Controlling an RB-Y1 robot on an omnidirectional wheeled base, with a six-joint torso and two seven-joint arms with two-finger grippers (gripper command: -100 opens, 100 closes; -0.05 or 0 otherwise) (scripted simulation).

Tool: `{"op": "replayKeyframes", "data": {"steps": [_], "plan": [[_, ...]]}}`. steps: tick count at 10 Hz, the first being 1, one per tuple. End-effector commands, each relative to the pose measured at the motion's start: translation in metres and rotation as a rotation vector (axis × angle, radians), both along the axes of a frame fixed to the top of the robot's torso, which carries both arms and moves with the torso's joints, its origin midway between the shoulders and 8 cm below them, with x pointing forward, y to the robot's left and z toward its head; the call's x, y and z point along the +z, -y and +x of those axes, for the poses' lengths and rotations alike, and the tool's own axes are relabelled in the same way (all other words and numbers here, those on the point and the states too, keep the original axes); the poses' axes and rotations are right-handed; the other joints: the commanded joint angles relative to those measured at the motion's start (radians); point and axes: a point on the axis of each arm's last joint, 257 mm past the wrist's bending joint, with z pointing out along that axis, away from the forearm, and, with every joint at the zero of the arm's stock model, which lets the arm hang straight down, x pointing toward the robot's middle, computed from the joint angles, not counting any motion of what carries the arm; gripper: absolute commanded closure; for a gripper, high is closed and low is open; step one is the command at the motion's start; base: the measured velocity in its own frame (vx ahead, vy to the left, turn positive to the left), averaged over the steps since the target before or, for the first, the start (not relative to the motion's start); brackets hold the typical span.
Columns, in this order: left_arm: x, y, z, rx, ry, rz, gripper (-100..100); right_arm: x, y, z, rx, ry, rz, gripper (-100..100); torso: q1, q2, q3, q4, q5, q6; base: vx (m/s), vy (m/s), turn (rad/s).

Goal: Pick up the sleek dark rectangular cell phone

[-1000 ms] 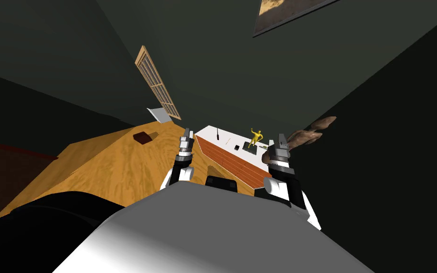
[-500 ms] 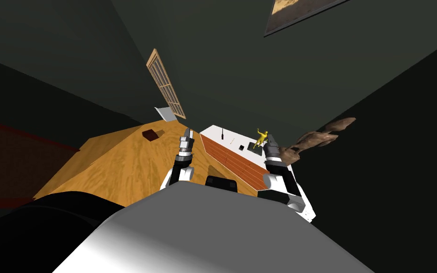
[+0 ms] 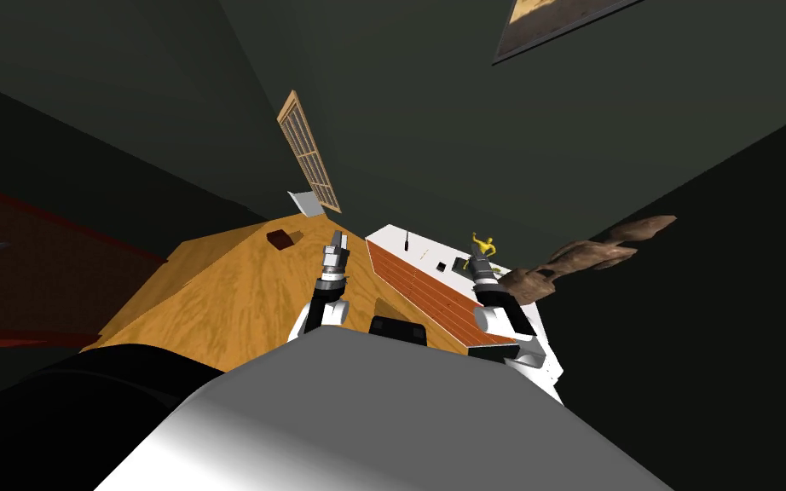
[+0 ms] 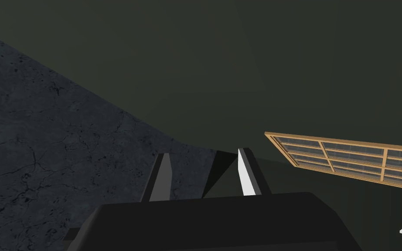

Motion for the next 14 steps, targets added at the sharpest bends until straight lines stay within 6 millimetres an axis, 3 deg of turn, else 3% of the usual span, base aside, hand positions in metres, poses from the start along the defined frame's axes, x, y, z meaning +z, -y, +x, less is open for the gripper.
{"op": "replayKeyframes", "data": {"steps": [1, 9, 14], "plan": [[0.0, 0.0, 0.0, 0.0, 0.0, 0.0, 0, -0.019, 0.002, 0.01, 0.006, -0.065, -0.031, -100, 0.0, 0.0, 0.0, 0.0, 0.0, 0.0, -0.016, 0.035, 0.106], [0.0, 0.0, 0.0, 0.0, 0.0, 0.0, 0, -0.084, 0.013, 0.042, 0.029, -0.304, -0.145, -100, -0.001, -0.001, 0.0, 0.0, 0.0, 0.0, -0.006, 0.033, 0.085], [0.0, 0.0, 0.0, 0.0, 0.0, 0.0, 0, -0.125, 0.024, 0.05, 0.038, -0.462, -0.203, -100, -0.002, -0.001, -0.001, 0.0, 0.0, 0.0, 0.004, 0.018, 0.081]]}}
